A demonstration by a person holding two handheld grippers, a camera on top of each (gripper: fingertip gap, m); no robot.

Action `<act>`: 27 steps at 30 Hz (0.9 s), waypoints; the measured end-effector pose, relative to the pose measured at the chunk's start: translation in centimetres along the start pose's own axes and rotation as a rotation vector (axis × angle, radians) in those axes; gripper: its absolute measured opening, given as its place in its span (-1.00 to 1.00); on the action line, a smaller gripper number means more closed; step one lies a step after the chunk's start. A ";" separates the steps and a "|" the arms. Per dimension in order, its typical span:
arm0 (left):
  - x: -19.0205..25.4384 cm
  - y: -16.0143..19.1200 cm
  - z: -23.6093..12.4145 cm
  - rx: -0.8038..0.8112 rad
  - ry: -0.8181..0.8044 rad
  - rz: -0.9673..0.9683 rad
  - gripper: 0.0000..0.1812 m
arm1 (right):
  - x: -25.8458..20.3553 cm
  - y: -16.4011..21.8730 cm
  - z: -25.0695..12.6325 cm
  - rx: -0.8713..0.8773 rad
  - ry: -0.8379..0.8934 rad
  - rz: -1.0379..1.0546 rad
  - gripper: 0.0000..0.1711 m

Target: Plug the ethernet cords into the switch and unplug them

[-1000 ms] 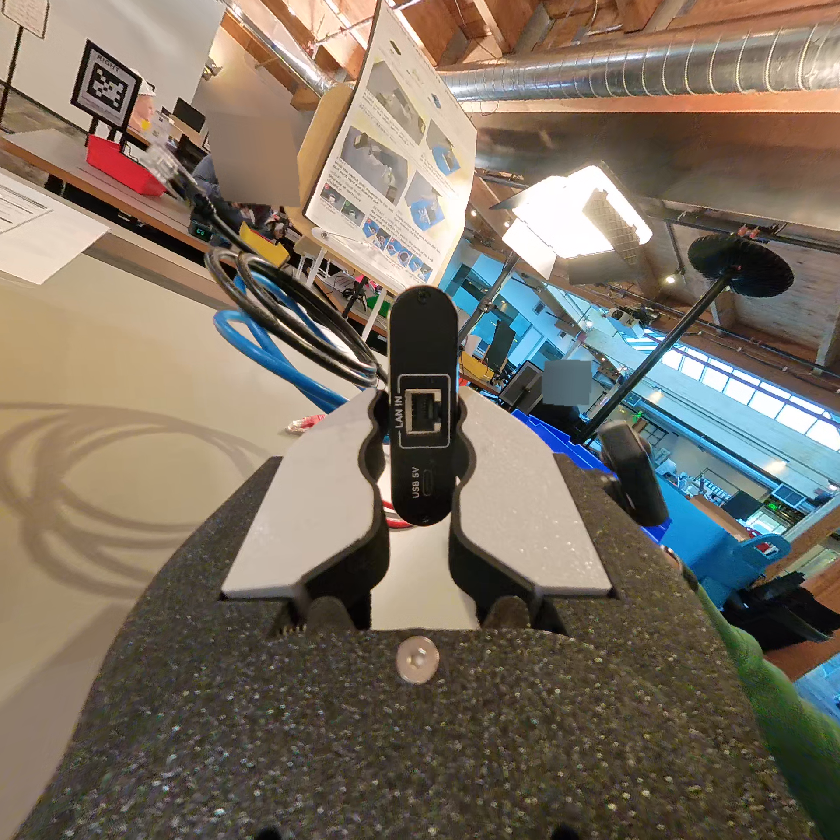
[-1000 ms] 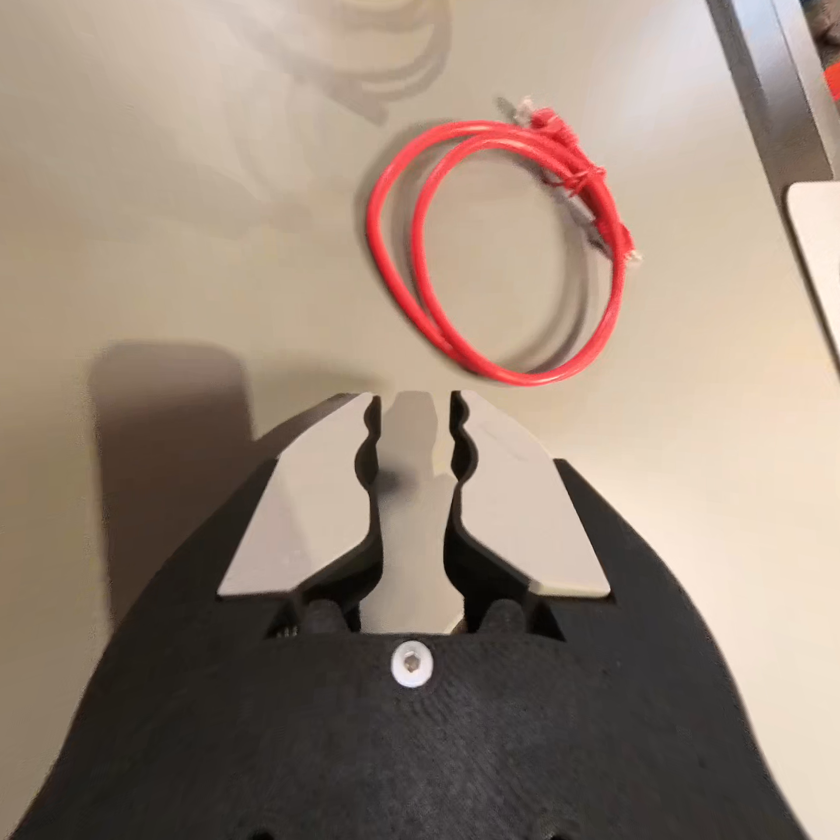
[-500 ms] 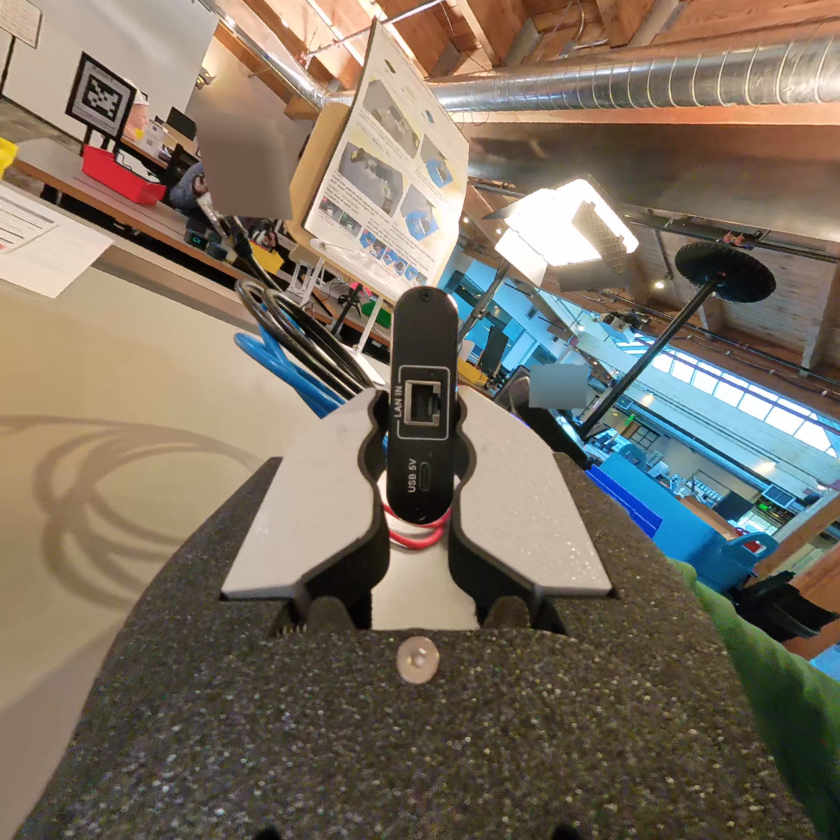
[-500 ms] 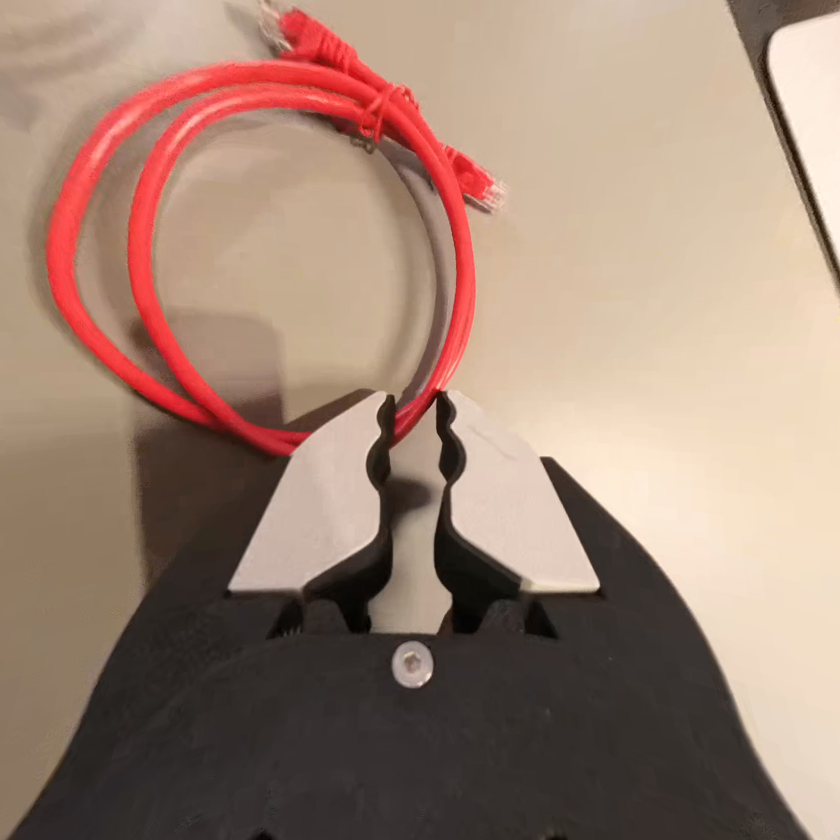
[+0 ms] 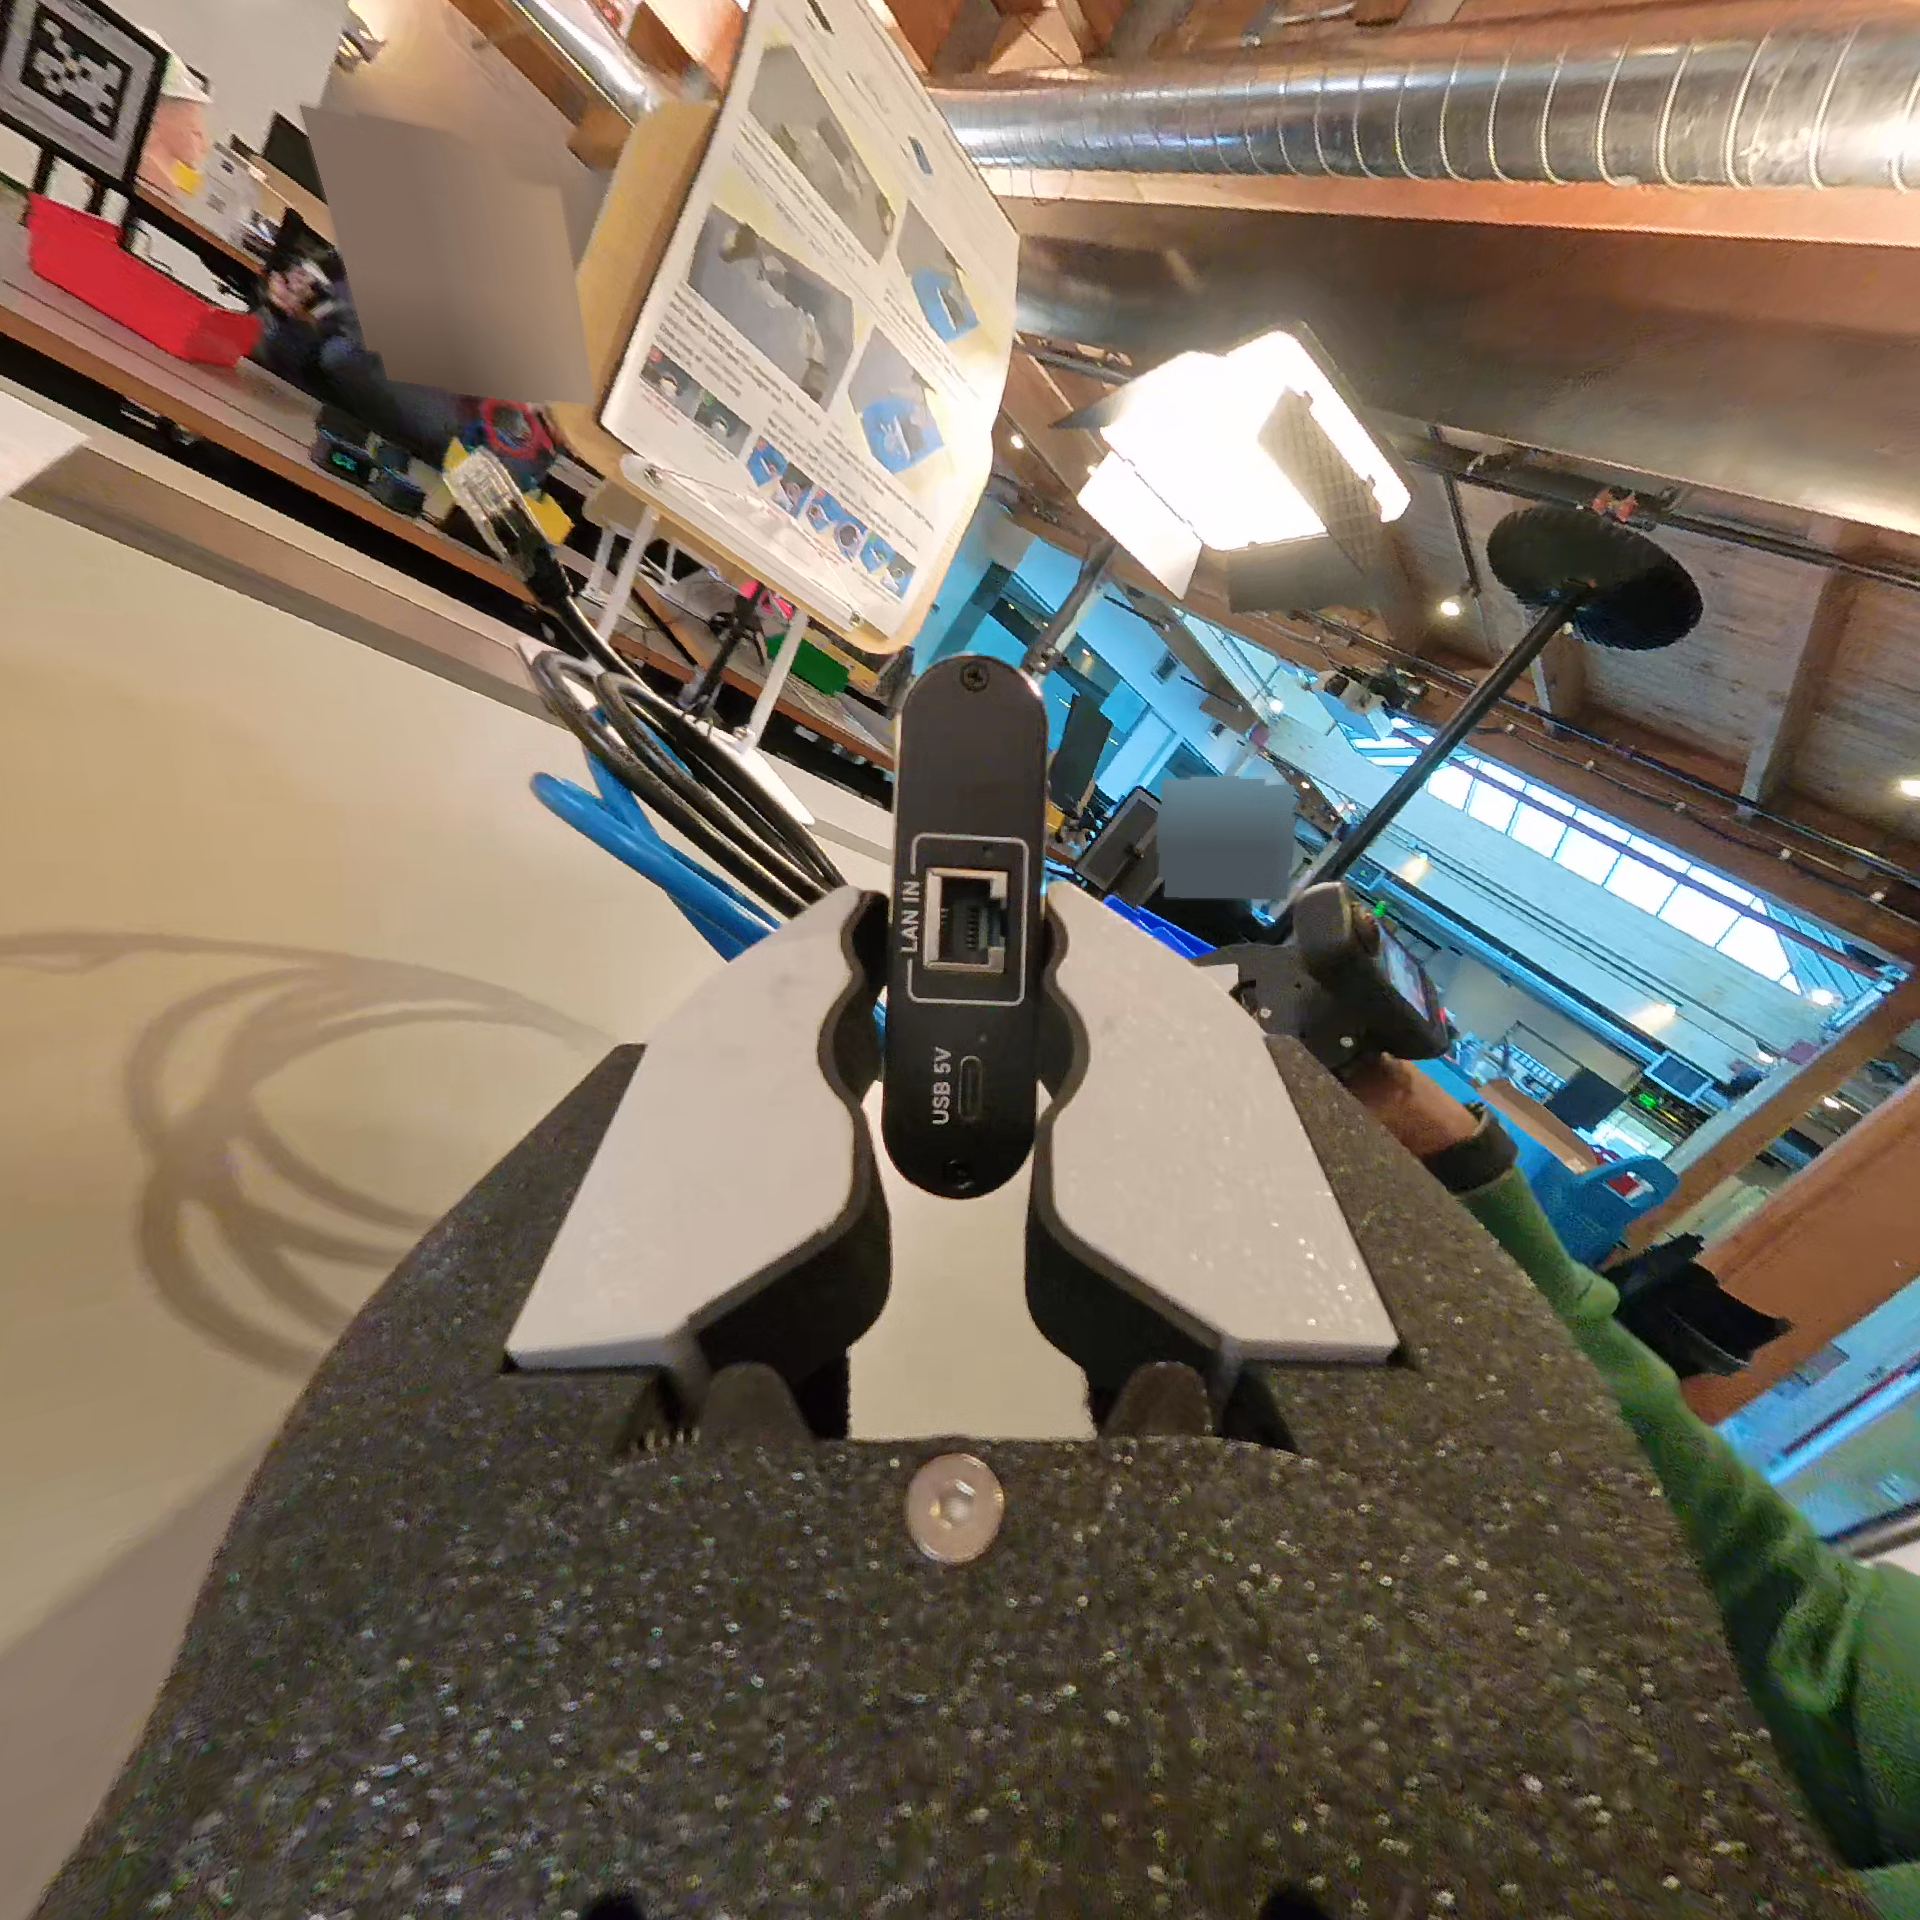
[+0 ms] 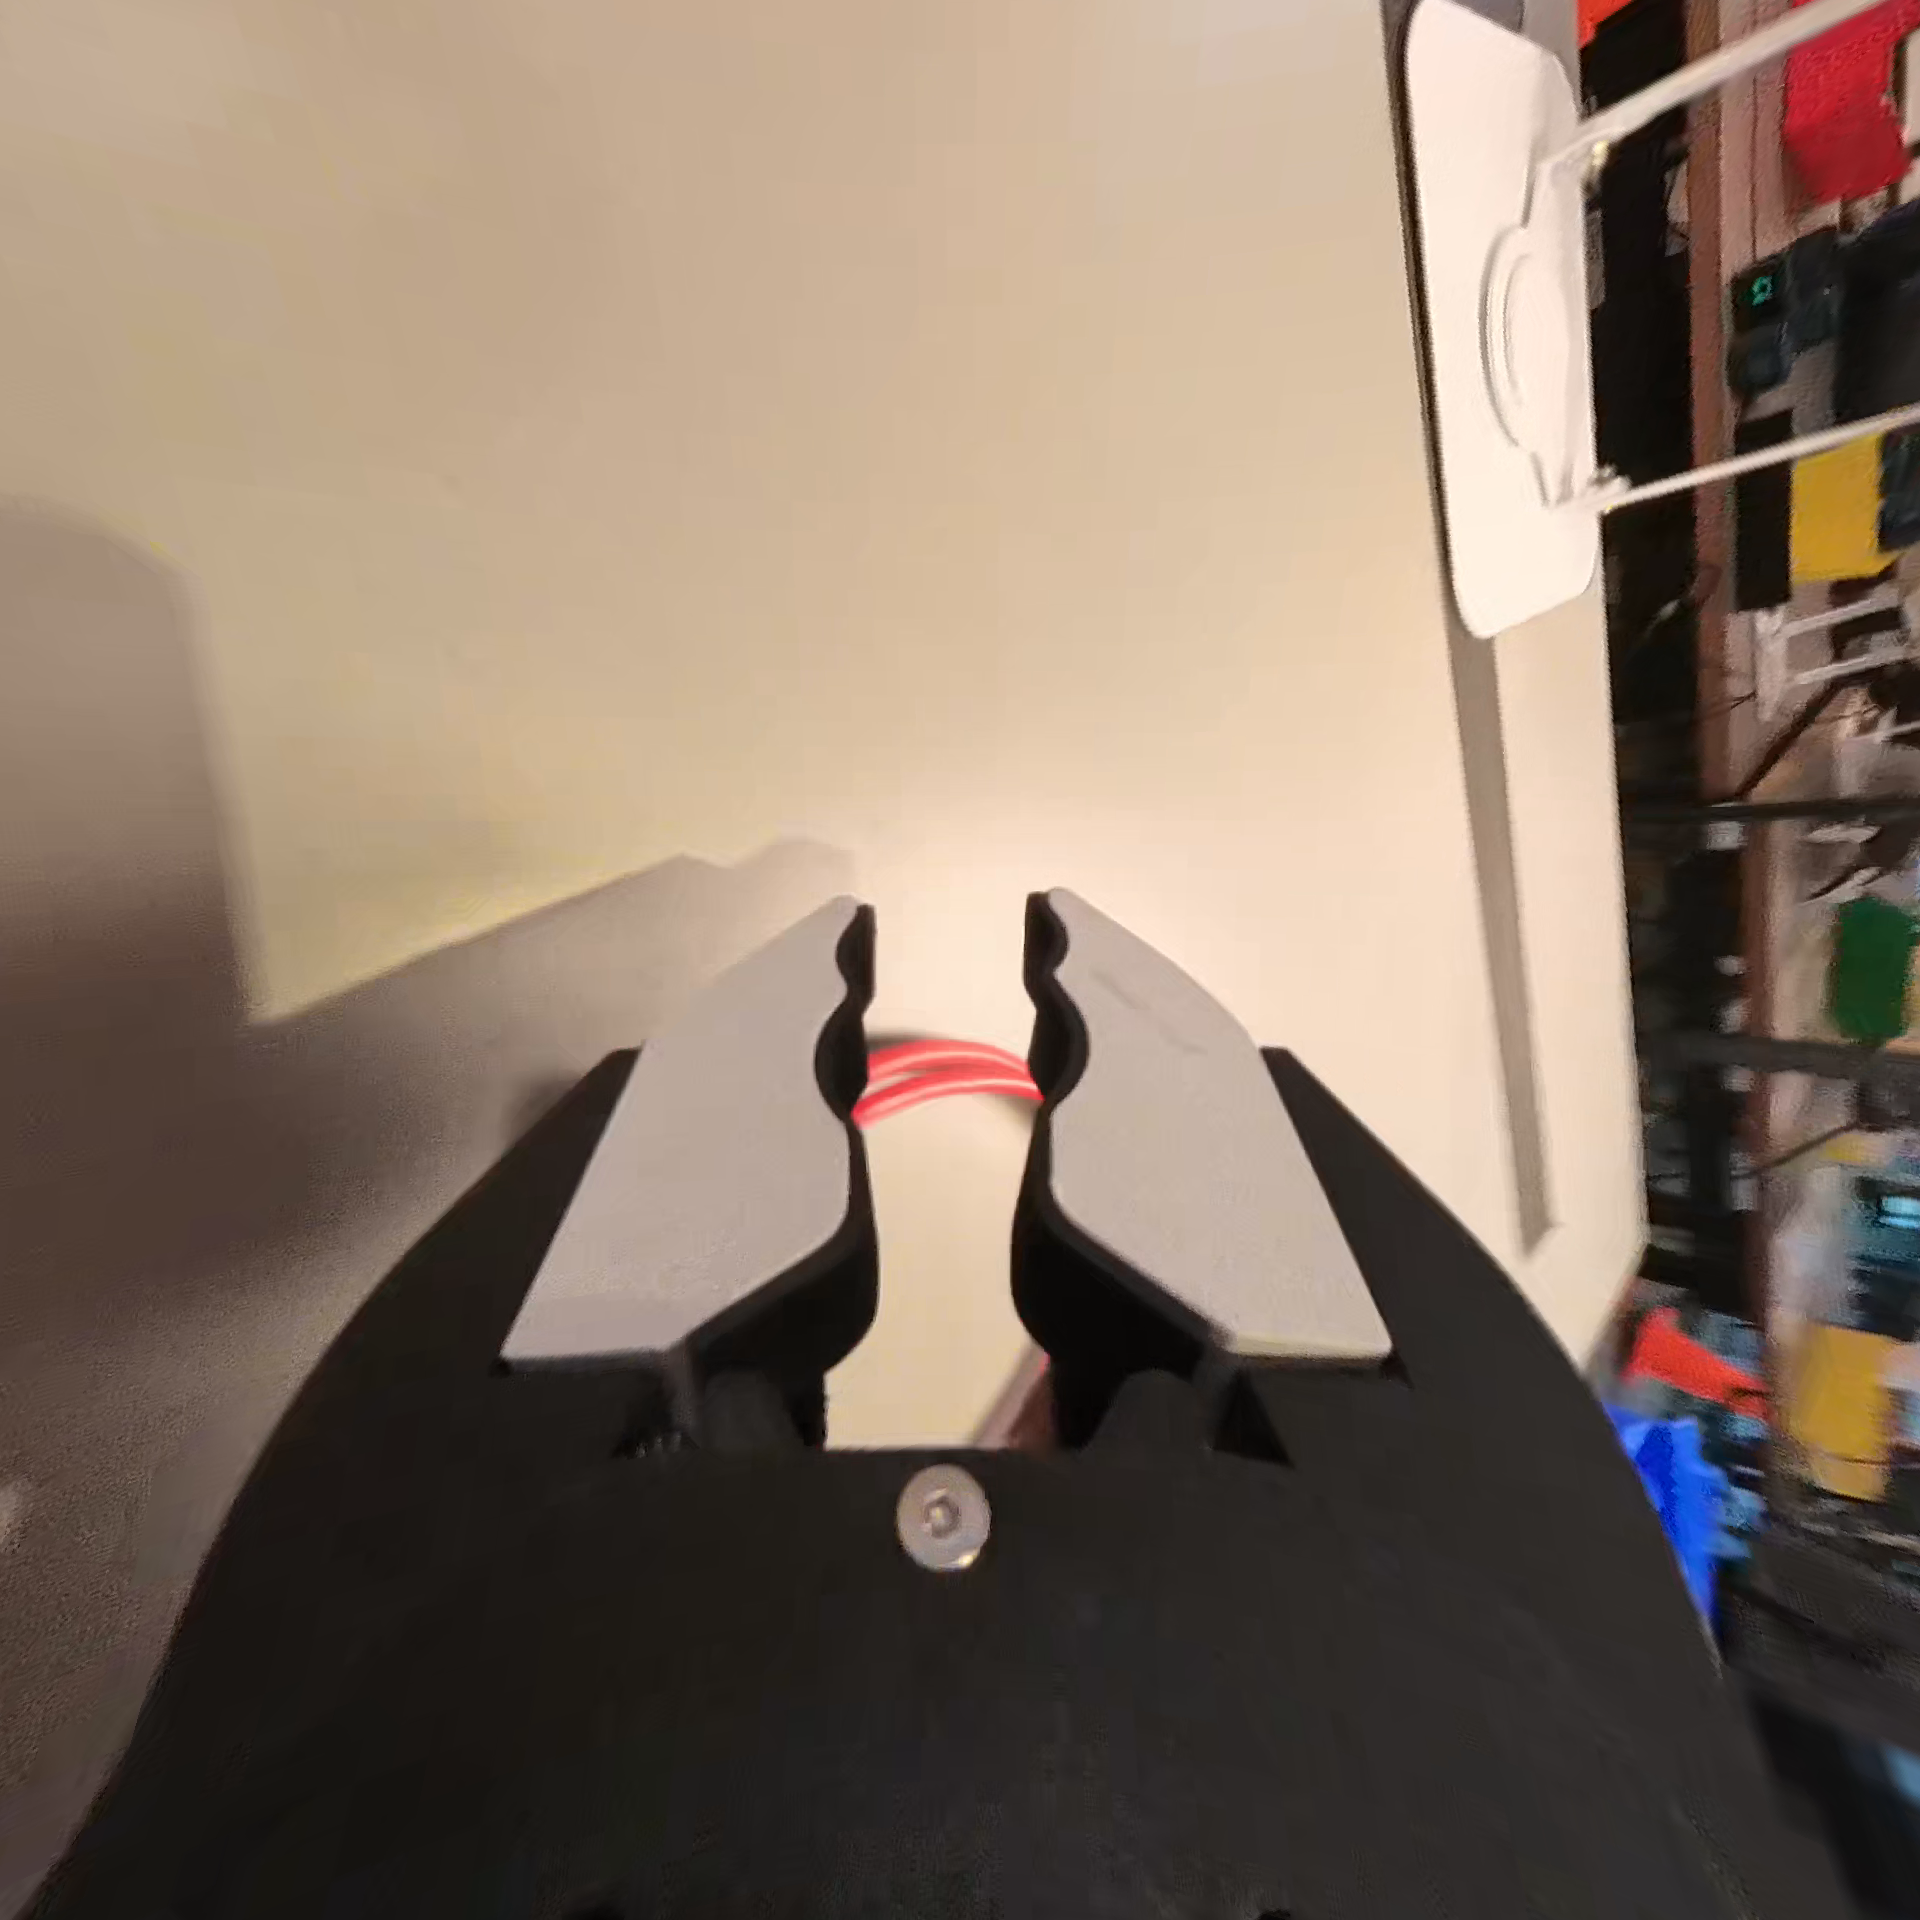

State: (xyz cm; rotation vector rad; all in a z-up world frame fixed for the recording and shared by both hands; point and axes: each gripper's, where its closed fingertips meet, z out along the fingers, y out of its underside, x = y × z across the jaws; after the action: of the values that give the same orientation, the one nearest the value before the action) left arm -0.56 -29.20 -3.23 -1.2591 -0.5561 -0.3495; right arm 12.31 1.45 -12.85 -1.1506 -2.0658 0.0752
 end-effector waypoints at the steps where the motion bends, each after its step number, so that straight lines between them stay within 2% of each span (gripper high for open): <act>1: 0.4 0.4 0.2 -0.009 0.011 -0.007 -0.71 | -0.7 0.4 -0.6 0.034 -0.005 0.051 -0.69; 7: 2.2 3.2 1.6 -0.072 0.083 -0.086 -0.71 | -3.0 5.7 -4.4 0.159 0.005 0.236 -0.74; 11: 3.1 5.3 2.8 -0.123 0.111 -0.134 -0.71 | -5.2 5.8 -6.0 0.281 -0.103 0.240 -0.82; 17: 4.3 7.6 3.8 -0.179 0.132 -0.149 -0.70 | -6.7 6.6 -4.5 0.126 -0.132 0.002 -0.83; 27: 5.3 9.1 4.1 -0.232 0.157 -0.130 -0.71 | -6.0 7.1 -3.9 0.027 -0.152 -0.075 -0.72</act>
State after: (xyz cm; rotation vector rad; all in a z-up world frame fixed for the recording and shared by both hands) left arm 7.90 -22.45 -6.63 -1.4070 -0.4735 -0.6307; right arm 21.63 -0.02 -16.34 -1.0786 -2.2322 0.1578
